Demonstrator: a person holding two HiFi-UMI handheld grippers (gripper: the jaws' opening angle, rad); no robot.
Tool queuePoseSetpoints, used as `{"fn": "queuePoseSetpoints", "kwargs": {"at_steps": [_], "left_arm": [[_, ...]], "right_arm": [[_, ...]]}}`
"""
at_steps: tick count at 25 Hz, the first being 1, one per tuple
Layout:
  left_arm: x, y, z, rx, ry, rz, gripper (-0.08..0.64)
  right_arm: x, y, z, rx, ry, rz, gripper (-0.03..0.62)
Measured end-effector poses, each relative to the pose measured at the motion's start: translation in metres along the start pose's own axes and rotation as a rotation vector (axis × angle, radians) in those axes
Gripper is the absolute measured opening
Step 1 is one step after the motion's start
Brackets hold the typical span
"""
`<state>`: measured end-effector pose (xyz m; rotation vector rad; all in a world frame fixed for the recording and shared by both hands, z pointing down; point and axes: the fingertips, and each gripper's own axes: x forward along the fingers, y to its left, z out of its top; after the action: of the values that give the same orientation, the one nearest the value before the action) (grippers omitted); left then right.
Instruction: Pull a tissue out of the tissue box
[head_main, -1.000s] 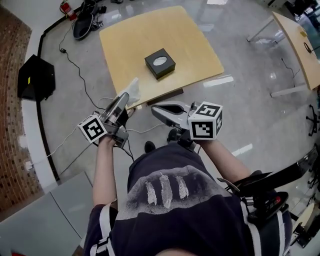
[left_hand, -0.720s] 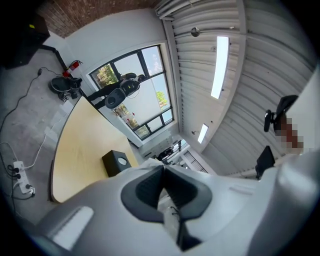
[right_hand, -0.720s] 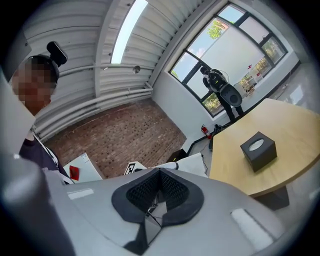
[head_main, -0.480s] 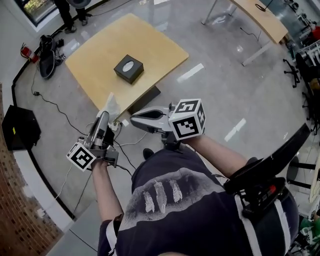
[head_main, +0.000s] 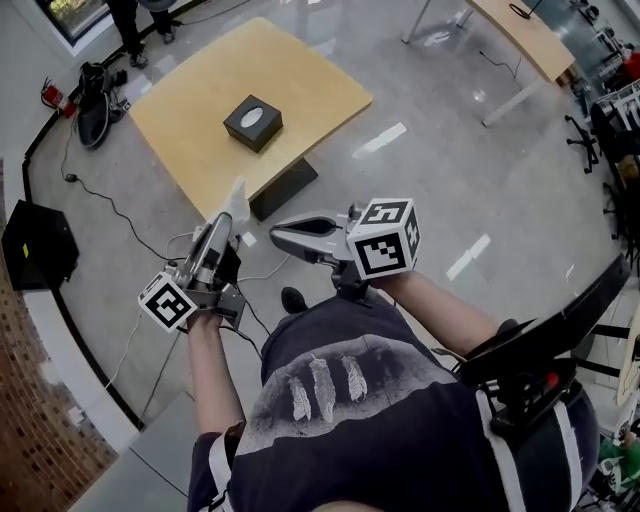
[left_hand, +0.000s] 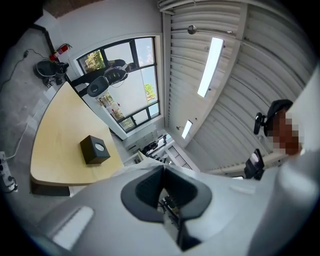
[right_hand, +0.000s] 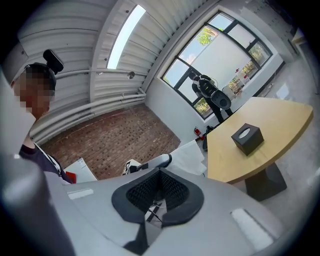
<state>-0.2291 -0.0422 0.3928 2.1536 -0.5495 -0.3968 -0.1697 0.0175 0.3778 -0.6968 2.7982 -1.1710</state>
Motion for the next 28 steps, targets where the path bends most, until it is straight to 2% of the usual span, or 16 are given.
{"fn": "queuePoseSetpoints", "kwargs": {"at_steps": [3,9,14,17,20,25,28], "left_arm": [[0.016,-0.017,-0.015,-0.016,0.005,-0.011,0.002],[0.054,-0.036,-0.055,0.042,0.088,-0.011,0.002],[0.08,-0.068,-0.095,0.053,0.116,-0.004,0.002],[0.105,-0.089,-0.116,0.049,0.107,0.007,0.002],[0.111,-0.091,-0.119,0.033,0.1,0.025,0.002],[0.094,-0.113,-0.136,0.06,0.049,0.095,0.002],[0.084,-0.132,-0.141,0.087,0.033,0.109,0.002]], "right_arm": [[-0.02,-0.003,0.001,0.012,-0.012,0.026,-0.002],[-0.058,0.0,-0.007,-0.024,-0.043,0.068,-0.002],[-0.116,-0.007,-0.018,0.021,-0.087,0.063,-0.002],[-0.156,-0.015,-0.015,0.054,-0.094,0.08,-0.002],[-0.162,-0.024,-0.013,0.073,-0.086,0.095,-0.002],[-0.175,-0.021,-0.023,0.09,-0.062,0.154,-0.002],[-0.176,-0.013,-0.026,0.086,-0.052,0.182,-0.002]]}}
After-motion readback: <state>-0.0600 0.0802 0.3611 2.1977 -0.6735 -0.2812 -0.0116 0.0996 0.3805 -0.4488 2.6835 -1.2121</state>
